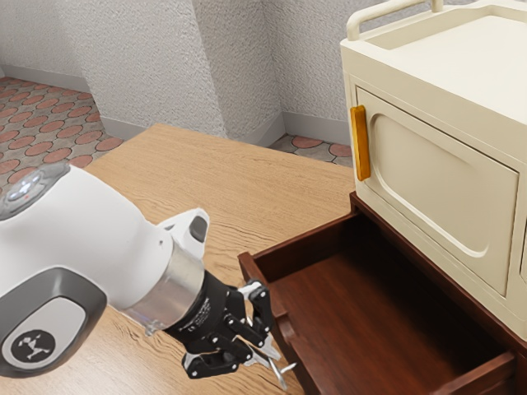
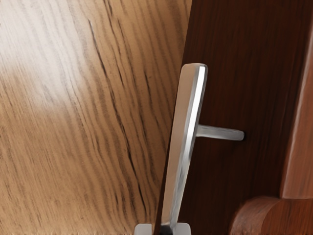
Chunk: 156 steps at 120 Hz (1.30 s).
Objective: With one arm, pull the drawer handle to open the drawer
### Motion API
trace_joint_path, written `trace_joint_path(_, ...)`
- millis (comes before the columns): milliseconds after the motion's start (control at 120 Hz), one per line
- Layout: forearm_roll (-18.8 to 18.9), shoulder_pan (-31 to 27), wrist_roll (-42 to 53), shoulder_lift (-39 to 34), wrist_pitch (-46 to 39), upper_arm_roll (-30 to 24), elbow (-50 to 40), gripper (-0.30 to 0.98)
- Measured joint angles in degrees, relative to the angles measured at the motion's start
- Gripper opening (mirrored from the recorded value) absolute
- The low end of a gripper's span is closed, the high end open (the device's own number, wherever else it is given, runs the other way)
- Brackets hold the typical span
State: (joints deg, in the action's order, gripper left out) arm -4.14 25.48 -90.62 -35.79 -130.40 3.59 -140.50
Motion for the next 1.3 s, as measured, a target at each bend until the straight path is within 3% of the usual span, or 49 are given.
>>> trace_joint_path(483, 0.09, 0.85, -0.03, -0.43, 0.33, 0.77, -0.3, -0.09)
trace_joint_path(908, 0.02, 1.28, -0.16, -2.58, 1.53, 1.3, 0.18, 0.18)
trace_joint_path(1092, 1.96, 0.76, -0.01, 6.69, 11.91, 2.38, 17.9, 0.45)
trace_joint_path(1300, 2.99, 0.49, 0.26, 20.65, 21.81, 3.62, 35.69, 0.59)
